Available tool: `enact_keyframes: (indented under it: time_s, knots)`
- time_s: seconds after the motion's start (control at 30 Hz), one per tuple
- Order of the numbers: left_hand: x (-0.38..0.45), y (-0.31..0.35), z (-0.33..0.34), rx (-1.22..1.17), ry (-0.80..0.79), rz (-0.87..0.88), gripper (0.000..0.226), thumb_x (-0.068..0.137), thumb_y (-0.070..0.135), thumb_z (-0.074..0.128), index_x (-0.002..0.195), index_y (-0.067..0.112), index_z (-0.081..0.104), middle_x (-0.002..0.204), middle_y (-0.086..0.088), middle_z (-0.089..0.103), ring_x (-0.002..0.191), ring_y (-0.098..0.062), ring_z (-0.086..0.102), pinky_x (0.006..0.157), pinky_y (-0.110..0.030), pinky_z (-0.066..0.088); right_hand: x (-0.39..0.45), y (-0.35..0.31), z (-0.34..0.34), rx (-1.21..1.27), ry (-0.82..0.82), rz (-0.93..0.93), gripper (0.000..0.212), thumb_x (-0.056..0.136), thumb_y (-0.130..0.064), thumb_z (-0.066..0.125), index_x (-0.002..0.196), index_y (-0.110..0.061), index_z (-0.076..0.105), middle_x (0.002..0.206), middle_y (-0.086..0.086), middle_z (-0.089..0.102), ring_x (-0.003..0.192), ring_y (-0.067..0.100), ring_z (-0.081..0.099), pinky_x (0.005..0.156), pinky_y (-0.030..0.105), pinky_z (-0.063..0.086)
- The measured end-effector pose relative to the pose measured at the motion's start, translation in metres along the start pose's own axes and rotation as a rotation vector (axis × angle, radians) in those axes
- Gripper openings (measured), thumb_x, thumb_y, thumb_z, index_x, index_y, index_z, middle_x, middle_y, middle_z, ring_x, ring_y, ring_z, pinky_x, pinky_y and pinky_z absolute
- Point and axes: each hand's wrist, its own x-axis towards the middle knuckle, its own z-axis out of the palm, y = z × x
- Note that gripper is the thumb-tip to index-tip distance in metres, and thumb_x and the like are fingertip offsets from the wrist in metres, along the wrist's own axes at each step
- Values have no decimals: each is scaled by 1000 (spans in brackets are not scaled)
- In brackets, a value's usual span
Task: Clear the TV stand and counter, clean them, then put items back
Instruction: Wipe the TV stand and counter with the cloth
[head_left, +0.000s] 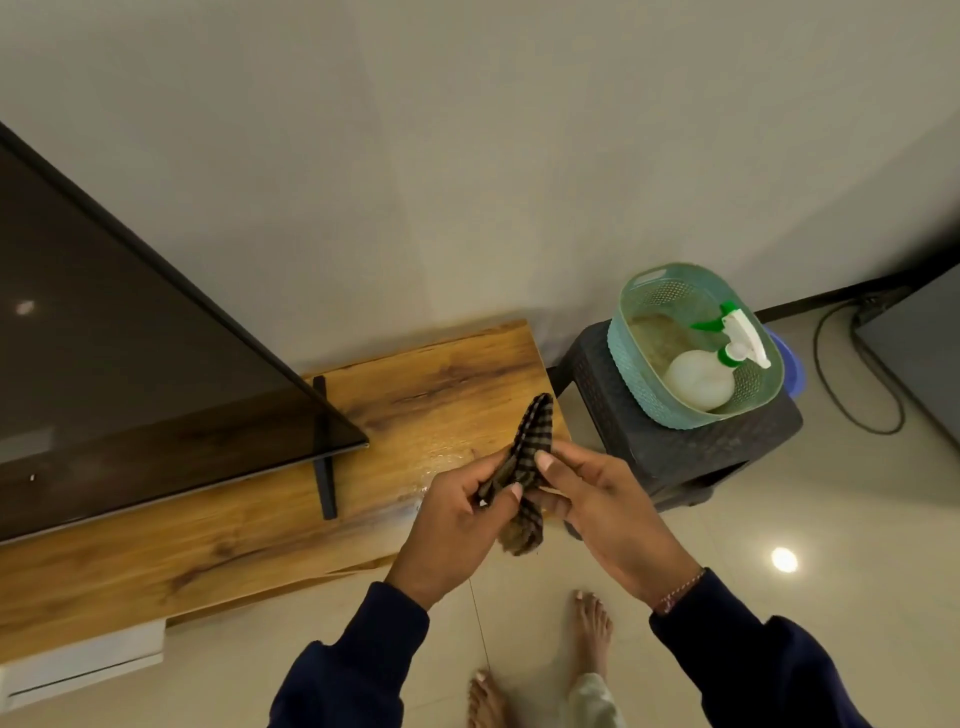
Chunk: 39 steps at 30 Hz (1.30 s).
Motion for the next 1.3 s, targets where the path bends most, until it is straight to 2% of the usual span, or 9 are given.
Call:
enact_keyframes:
  time_s: [0.13, 0.2, 0.5, 0.63, 0.77, 0.97, 1.07, 1.17, 1.3]
  knots:
    - [-3, 0, 2, -26, -92, -21, 49, 99, -8, 46, 123, 32, 62, 114, 21, 72, 111, -1, 65, 87, -22, 54, -1, 5, 1, -31, 110, 25, 21, 99, -8, 62, 116, -8, 75, 111, 15, 76, 105, 31, 73, 90, 45, 60]
    - [-4, -4, 2, -63, -106, -45, 48, 101, -8, 41, 124, 26, 65, 115, 10, 73, 109, -9, 67, 85, -24, 55, -1, 5, -1, -74, 164, 30, 20, 97, -5, 64, 112, -9, 76, 106, 14, 77, 101, 31, 74, 89, 49, 60]
    - [-10, -25, -43, -85, 82, -225, 28, 103, 1, 44, 116, 16, 64, 111, 2, 70, 105, -16, 68, 82, -31, 60, -7, -12, -63, -583, 212, 38, 17, 94, -9, 69, 96, -23, 77, 89, -4, 78, 87, 16, 75, 77, 28, 60]
    - [-22, -36, -64, 170, -21, -203, 21, 100, 6, 55, 110, 20, 67, 102, 6, 74, 97, -14, 70, 82, -32, 60, -14, -9, -84, -984, 66, -6, 16, 91, -15, 75, 88, -30, 74, 80, -16, 75, 73, 4, 70, 66, 18, 54]
    - [-30, -41, -75, 190, -128, -246, 20, 97, 4, 60, 105, 16, 73, 95, 3, 78, 89, -13, 73, 79, -28, 60, -21, -8, -90, -994, 9, -19, 15, 89, -17, 77, 86, -31, 75, 74, -16, 72, 65, 7, 65, 57, 15, 45]
    - [24, -48, -82, 156, -79, -234, 16, 98, 10, 60, 103, 12, 74, 94, -3, 78, 88, -18, 74, 75, -26, 59, 38, -25, -100, -991, -103, -5, 11, 91, -17, 74, 92, -27, 77, 83, -14, 76, 78, 3, 71, 70, 18, 56]
    - [77, -66, -79, 269, 84, -217, 15, 101, 15, 57, 108, 17, 69, 101, 0, 75, 95, -15, 71, 79, -25, 57, 105, -14, -101, -1094, 31, -121, 9, 95, -18, 70, 98, -25, 73, 91, -11, 73, 86, 4, 68, 73, 12, 48]
    - [116, -86, -65, 462, 330, -238, 35, 103, 17, 52, 138, 16, 51, 124, -2, 65, 107, -13, 61, 90, -26, 49, 149, 37, -86, -1336, 356, -263, 30, 99, -28, 61, 127, -16, 60, 124, 7, 60, 116, 26, 55, 96, 34, 45]
    - [125, -124, -49, 539, 322, -196, 49, 102, 16, 51, 148, 20, 36, 141, -1, 54, 129, -19, 52, 104, -30, 44, 164, 124, -38, -1516, 157, -318, 45, 101, -47, 47, 139, -22, 47, 145, 8, 47, 135, 27, 45, 113, 49, 41]
